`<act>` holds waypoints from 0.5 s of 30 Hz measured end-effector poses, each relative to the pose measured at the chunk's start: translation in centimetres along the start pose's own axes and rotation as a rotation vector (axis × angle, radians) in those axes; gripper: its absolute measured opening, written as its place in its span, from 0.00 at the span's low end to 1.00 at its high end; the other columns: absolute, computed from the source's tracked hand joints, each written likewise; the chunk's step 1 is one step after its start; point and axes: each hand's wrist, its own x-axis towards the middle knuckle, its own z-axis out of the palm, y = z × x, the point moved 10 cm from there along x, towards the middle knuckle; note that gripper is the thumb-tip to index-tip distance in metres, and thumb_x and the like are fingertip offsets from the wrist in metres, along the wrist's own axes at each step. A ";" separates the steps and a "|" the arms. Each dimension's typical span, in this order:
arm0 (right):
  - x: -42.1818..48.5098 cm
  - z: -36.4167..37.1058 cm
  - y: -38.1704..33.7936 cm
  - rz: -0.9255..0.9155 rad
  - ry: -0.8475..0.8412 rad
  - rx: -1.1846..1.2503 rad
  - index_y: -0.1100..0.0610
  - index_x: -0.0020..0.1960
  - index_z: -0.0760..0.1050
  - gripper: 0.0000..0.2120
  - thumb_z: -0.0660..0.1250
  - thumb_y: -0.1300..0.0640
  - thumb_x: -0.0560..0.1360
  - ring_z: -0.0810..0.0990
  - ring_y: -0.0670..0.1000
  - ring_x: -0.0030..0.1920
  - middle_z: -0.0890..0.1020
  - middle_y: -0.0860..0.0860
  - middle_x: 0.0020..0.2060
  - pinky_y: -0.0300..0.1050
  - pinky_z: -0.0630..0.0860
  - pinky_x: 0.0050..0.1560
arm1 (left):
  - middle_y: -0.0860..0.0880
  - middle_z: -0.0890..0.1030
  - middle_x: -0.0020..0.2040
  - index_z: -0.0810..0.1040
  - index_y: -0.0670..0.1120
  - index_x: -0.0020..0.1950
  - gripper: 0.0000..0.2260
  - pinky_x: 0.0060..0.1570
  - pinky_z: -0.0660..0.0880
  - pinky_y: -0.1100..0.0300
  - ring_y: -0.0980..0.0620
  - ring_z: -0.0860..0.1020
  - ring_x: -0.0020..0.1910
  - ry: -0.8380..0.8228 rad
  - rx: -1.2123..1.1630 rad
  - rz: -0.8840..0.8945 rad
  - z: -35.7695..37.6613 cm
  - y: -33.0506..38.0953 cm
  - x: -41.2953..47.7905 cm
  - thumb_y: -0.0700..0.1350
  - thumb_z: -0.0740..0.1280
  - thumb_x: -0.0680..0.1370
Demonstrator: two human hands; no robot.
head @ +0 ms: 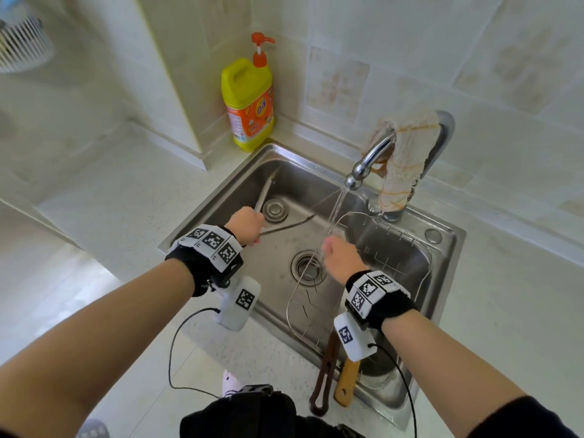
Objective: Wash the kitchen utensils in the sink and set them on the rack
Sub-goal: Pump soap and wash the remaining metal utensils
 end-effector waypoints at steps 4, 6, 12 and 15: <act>-1.4 3.0 -1.2 0.102 -0.151 0.530 0.66 0.59 0.70 0.18 0.51 0.54 0.82 0.78 0.50 0.38 0.80 0.61 0.53 0.39 0.77 0.39 | 0.46 0.78 0.23 0.70 0.37 0.39 0.16 0.24 0.65 0.65 0.54 0.72 0.23 -0.235 -0.675 -0.184 5.6 -1.1 -2.3 0.40 0.51 0.83; -1.8 2.9 -1.4 0.170 -0.169 0.770 0.64 0.53 0.72 0.16 0.53 0.53 0.82 0.81 0.56 0.45 0.80 0.61 0.52 0.44 0.79 0.46 | 0.43 0.78 0.34 0.72 0.37 0.42 0.15 0.38 0.69 0.61 0.51 0.74 0.35 -0.417 -0.851 -0.196 8.9 0.4 -4.1 0.40 0.50 0.83; -2.1 0.3 0.4 0.123 -0.061 0.704 0.55 0.43 0.73 0.09 0.58 0.55 0.80 0.81 0.58 0.53 0.82 0.58 0.52 0.55 0.75 0.59 | 0.45 0.79 0.45 0.71 0.35 0.63 0.13 0.39 0.79 0.64 0.52 0.79 0.41 -0.428 -0.764 -0.113 11.9 1.8 -6.2 0.37 0.59 0.80; -3.0 -1.1 0.2 0.019 -0.011 0.500 0.59 0.56 0.73 0.11 0.56 0.54 0.81 0.77 0.50 0.51 0.80 0.52 0.48 0.44 0.71 0.55 | 0.44 0.78 0.42 0.74 0.36 0.52 0.07 0.36 0.78 0.66 0.53 0.78 0.37 -0.297 -0.713 -0.080 11.0 1.1 -6.3 0.40 0.61 0.79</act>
